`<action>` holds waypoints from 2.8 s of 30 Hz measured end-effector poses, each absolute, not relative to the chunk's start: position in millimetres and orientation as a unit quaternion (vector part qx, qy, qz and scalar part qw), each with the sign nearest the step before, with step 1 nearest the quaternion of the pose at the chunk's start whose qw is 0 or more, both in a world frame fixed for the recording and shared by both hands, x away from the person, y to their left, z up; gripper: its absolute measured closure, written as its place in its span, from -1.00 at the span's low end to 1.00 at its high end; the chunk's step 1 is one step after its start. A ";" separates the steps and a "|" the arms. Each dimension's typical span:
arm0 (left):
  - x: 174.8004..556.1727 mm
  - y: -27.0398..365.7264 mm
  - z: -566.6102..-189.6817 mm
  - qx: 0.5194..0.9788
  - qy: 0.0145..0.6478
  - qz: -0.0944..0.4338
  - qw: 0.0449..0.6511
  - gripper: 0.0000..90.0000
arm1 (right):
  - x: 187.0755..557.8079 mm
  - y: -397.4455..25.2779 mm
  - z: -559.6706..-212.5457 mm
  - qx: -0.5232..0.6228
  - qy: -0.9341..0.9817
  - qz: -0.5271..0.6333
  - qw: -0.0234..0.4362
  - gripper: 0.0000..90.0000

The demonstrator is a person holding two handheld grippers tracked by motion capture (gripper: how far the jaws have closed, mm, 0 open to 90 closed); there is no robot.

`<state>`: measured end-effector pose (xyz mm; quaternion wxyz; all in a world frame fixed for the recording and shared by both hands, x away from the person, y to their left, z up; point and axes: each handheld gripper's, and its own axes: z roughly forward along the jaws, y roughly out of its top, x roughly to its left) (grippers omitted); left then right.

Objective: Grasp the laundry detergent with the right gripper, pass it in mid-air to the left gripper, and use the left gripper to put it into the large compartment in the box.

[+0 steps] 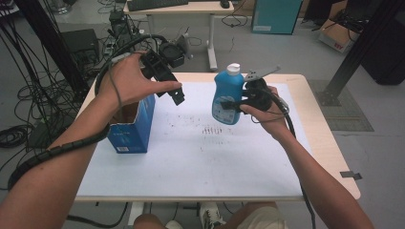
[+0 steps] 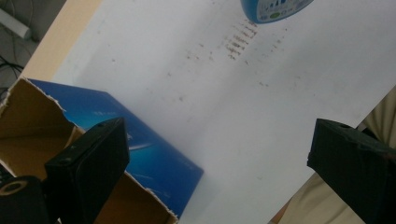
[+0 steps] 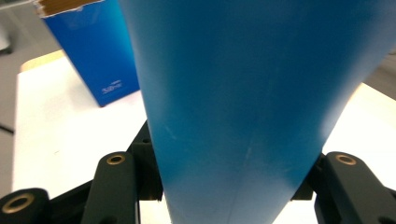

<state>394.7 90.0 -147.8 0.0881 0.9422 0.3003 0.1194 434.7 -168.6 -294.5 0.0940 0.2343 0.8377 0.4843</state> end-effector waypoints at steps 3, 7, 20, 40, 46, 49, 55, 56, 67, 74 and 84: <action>400.1 87.3 -144.3 0.952 0.270 0.121 0.076 -0.87 | 437.0 -157.4 -296.3 0.207 0.848 0.481 0.080 -0.01; 403.5 84.9 -142.1 0.960 0.246 0.114 0.073 -0.87 | 437.3 -144.7 -300.9 0.181 0.858 0.476 0.064 -0.01; 399.8 70.9 -138.1 0.977 0.169 0.097 0.083 -0.87 | 429.0 -112.8 -304.2 0.117 0.865 0.486 0.037 -0.01; 388.9 78.4 -153.1 0.991 0.114 0.064 0.035 -0.89 | 411.5 -55.2 -307.5 0.031 0.862 0.506 -0.006 -0.01; 388.3 79.5 -159.1 0.993 0.104 0.051 0.031 -0.89 | 407.9 -46.8 -307.1 0.011 0.863 0.505 -0.010 -0.01; 388.9 79.9 -160.2 0.993 0.103 0.045 0.029 -0.88 | 406.7 -45.1 -305.7 0.007 0.861 0.508 -0.014 -0.01; 389.7 78.7 -164.6 0.994 0.098 0.030 0.036 -0.89 | 403.1 -42.6 -302.2 -0.005 0.860 0.510 -0.013 -0.01; 389.6 78.5 -165.8 0.994 0.099 0.030 0.040 -0.89 | 402.9 -42.6 -302.0 -0.007 0.860 0.509 -0.013 -0.01; 388.9 73.8 -168.7 0.995 0.092 0.026 0.028 -0.89 | 400.1 -41.2 -300.5 -0.012 0.860 0.510 -0.027 -0.02; 387.0 73.0 -167.5 0.996 0.086 0.017 0.034 -0.89 | 399.5 -40.8 -298.9 -0.011 0.858 0.512 -0.026 -0.02; 384.0 74.1 -166.9 0.995 0.086 0.022 0.038 -0.88 | 398.7 -40.0 -299.0 -0.012 0.860 0.510 -0.022 -0.02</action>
